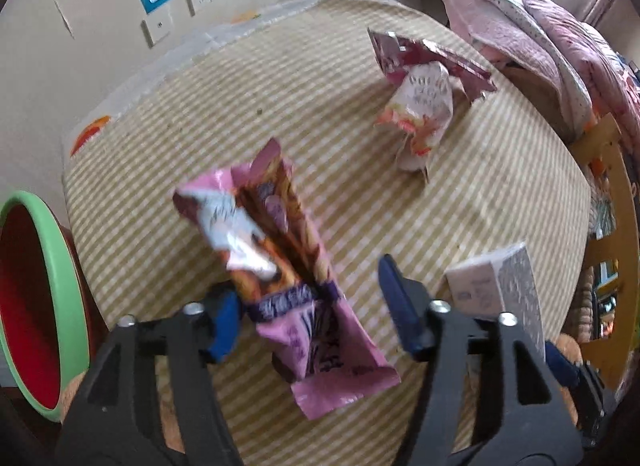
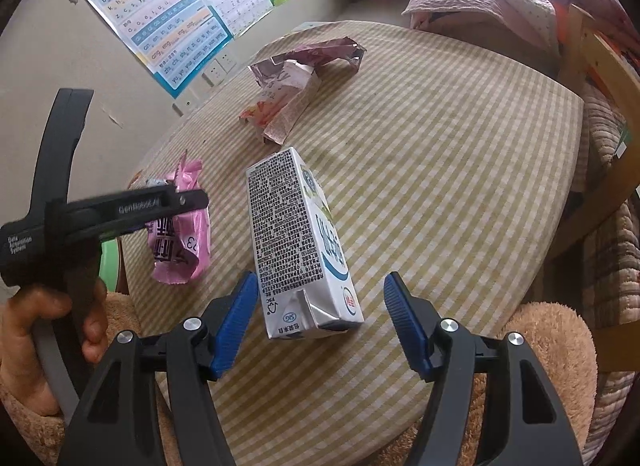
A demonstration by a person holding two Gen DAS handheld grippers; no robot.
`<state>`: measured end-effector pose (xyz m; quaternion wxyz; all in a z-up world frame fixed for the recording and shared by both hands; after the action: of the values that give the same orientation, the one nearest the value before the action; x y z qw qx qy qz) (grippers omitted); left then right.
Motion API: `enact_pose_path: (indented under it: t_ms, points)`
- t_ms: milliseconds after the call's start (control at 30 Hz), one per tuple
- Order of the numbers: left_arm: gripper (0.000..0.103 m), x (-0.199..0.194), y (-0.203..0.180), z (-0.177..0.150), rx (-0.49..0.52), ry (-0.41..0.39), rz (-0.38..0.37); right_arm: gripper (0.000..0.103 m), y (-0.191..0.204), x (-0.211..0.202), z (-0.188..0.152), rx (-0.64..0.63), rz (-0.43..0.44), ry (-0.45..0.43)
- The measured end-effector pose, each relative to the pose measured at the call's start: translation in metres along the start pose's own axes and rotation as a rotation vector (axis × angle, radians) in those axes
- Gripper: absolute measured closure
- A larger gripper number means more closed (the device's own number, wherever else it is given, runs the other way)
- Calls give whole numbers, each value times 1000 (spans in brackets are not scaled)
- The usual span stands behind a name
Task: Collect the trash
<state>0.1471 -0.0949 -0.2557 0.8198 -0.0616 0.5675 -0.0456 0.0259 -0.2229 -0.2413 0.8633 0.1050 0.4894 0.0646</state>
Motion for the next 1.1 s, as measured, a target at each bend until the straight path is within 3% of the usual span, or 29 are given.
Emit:
enact_pose_path:
  t_ms: [233, 433, 667, 833, 867, 933, 967, 1100]
  points:
    - [40, 13, 7, 10, -65, 6, 35, 36, -2, 0, -1, 16, 9, 1]
    - [41, 14, 10, 7, -36, -11, 70, 36, -4, 0, -1, 21, 13, 0]
    - [36, 19, 15, 1, -33, -36, 77, 36, -4, 0, -2, 21, 13, 2]
    - [36, 23, 21, -3, -107, 19, 38, 36, -3, 1, -2, 20, 13, 3]
    - [38, 23, 22, -3, -106, 23, 41, 36, -3, 1, -3, 19, 13, 4]
    - [60, 21, 22, -2, -67, 16, 63, 35, -3, 2, -4, 18, 11, 8]
    - [66, 20, 22, -2, -45, 10, 73, 35, -3, 3, -4, 19, 12, 9]
    - [69, 10, 21, -4, -15, -26, 77, 35, -3, 3, -3, 21, 10, 9]
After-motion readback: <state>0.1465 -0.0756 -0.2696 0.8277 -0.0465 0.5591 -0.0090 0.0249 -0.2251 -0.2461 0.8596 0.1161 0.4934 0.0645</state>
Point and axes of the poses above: each gripper's, at about its wrist camera, not at the fingertips, and x roughly the way its jaws point, y to its left, z to its top, the point moved 9 cm from there along x, roughly the way its jaws point, and after that the axes turned 13 degrees about -x, right-handed, at the moved point
